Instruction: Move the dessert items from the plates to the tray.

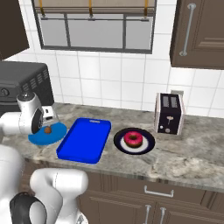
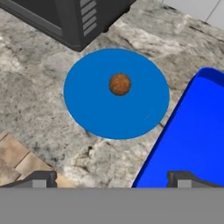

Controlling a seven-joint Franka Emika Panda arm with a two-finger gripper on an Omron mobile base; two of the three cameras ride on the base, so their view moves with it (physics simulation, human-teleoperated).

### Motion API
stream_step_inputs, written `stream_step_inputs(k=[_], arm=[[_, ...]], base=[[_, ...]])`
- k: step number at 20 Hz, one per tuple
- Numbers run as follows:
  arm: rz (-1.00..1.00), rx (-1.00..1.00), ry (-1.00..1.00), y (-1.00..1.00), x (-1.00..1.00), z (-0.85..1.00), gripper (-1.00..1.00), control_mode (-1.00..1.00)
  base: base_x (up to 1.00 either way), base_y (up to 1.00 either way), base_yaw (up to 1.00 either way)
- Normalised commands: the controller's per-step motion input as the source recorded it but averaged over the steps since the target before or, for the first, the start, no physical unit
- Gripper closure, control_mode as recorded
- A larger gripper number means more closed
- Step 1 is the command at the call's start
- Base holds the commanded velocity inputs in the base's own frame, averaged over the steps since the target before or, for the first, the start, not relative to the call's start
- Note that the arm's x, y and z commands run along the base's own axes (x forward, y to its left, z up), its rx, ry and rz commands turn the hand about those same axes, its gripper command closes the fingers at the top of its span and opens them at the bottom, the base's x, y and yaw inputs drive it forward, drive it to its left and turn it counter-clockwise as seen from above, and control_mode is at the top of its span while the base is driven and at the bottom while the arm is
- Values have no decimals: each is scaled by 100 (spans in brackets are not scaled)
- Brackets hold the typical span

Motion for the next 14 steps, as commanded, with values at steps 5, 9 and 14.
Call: stream_step_inputs(k=[5,9,14], arm=[[0,0,0,16,18,-8,-100,-100],[0,0,0,13,25,-10,-100,-100],[0,0,0,9,25,-18,-100,-100]], base=[[0,0,0],[0,0,0],[0,0,0]])
